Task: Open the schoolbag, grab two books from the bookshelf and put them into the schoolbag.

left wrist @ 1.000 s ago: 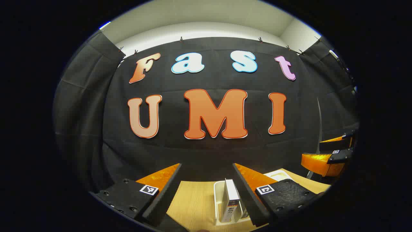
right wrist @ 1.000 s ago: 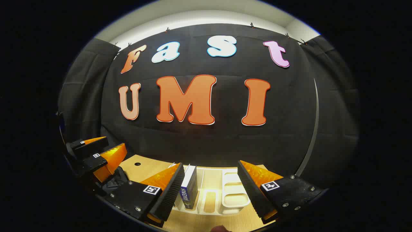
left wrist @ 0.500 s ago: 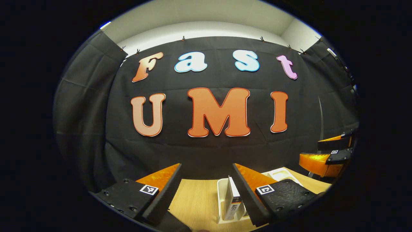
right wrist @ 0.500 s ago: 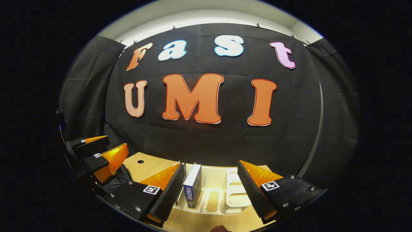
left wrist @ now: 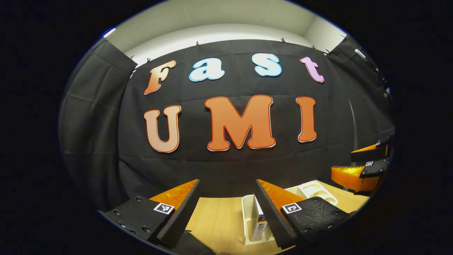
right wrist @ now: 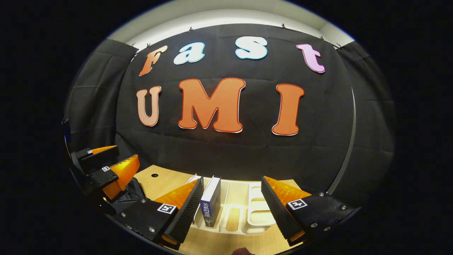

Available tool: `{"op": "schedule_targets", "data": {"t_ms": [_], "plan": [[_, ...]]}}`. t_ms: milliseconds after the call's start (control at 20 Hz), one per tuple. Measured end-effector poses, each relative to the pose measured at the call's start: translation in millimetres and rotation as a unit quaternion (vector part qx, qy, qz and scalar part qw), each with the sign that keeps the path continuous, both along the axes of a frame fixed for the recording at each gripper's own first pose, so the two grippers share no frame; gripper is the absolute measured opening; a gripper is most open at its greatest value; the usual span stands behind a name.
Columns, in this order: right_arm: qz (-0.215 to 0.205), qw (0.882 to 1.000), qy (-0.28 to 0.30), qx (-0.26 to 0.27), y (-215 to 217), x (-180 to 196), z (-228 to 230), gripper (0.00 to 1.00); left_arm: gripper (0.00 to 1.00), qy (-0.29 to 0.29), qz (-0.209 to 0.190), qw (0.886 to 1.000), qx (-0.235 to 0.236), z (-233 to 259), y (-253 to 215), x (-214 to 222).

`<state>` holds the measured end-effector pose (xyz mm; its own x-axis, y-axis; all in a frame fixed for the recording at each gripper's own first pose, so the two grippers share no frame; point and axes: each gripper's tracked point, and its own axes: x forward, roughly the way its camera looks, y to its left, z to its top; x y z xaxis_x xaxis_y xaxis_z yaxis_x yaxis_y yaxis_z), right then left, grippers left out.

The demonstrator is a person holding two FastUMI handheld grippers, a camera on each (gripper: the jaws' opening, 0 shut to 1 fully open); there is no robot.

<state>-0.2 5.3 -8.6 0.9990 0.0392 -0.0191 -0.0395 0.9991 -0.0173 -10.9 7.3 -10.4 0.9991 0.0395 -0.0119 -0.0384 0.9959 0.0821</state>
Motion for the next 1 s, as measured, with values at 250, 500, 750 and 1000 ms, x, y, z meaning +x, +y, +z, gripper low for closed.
{"op": "schedule_targets", "data": {"t_ms": [250,500,750,1000], "plan": [[0.008,1.0,0.01,0.002,-6.2,8.1,-9.6,0.98,0.95,0.036,0.017,0.998,0.047,-34.1,12.0,-5.0],[0.019,1.0,0.016,-0.008,-16.7,21.3,-19.8,0.98,1.0,0.073,0.046,0.988,0.13,-72.8,35.2,-22.9],[0.034,0.999,0.026,-0.015,-22.8,33.3,-34.0,0.98,0.96,0.131,0.056,0.966,0.217,-127.6,47.3,-56.4],[0.047,0.998,0.044,-0.015,-26.9,36.4,-53.8,0.98,0.96,0.214,0.059,0.936,0.275,-202.9,63.1,-97.6]]}}
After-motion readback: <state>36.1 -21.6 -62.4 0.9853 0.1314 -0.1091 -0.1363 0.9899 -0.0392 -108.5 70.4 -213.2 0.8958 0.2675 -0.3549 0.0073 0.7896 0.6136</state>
